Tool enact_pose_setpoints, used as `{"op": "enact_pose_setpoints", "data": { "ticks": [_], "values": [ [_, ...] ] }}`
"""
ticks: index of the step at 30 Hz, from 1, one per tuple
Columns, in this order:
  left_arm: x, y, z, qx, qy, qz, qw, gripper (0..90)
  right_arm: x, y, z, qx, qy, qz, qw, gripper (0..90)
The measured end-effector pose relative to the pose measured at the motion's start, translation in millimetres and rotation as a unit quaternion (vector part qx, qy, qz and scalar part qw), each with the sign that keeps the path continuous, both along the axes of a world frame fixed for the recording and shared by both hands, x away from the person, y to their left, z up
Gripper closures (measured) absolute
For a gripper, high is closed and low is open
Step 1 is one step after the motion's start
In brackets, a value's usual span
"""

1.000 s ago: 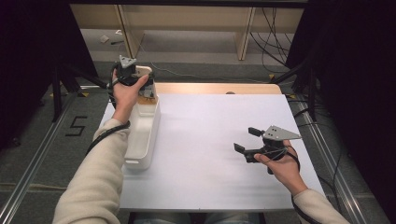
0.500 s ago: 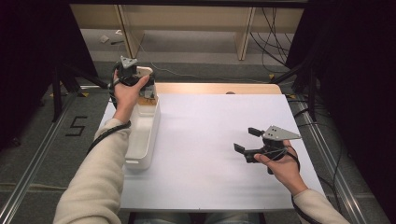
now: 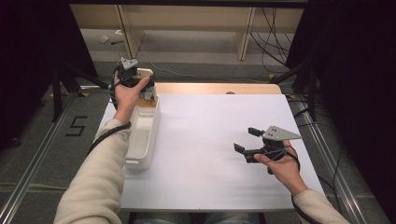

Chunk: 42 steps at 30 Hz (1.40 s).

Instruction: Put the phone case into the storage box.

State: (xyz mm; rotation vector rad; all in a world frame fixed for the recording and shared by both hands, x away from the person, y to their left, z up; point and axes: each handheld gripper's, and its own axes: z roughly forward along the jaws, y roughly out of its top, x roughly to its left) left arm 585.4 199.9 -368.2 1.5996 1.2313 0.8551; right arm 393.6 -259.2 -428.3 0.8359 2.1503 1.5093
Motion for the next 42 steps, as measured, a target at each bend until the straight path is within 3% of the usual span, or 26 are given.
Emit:
{"op": "enact_pose_setpoints", "data": {
  "ticks": [42],
  "values": [
    [1.1, 1.9, -12.8, -0.003, 0.016, 0.001, 0.9999, 9.8, -0.3, 0.9, -0.4, -0.001, 0.001, 0.001, 1.0, 14.1]
  ]
}}
